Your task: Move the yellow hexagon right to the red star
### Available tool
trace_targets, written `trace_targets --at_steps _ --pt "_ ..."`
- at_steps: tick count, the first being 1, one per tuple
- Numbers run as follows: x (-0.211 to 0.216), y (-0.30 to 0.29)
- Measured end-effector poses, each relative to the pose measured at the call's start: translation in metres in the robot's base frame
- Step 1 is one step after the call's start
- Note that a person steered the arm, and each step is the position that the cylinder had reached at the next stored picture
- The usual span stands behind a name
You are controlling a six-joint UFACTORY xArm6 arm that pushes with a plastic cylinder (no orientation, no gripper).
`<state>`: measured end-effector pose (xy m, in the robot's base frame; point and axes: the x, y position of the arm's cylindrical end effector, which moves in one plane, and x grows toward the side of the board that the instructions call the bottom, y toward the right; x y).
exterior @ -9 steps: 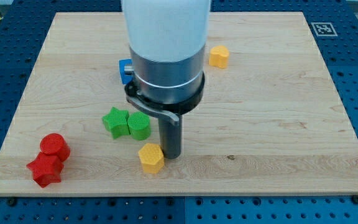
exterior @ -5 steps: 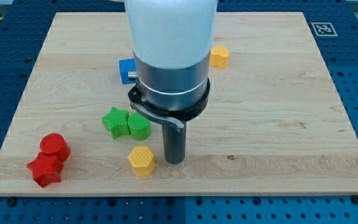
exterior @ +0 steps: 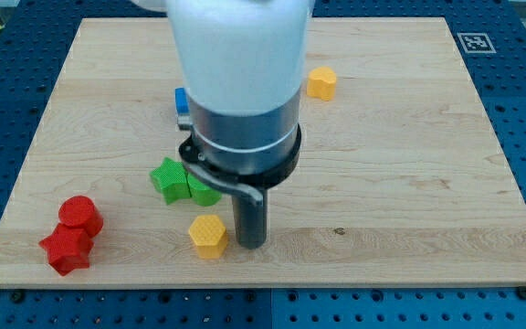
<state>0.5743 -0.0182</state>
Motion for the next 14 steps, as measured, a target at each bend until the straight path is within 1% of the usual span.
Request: trace_targets --at_steps 1,2,3,4,6,7,8,9,10,11,14 --pt "-0.007 -0.01" --pt "-0.004 -0.024" --pt "0.004 0.0" --pt "0.007 0.006" --pt "0.008 -0.011" --pt "0.009 -0.01" --pt "0.019 0.004" --pt "0.016 0.006" --pt "0.003 -0.009" --pt "0.006 -0.026" --pt "0.009 -0.055"
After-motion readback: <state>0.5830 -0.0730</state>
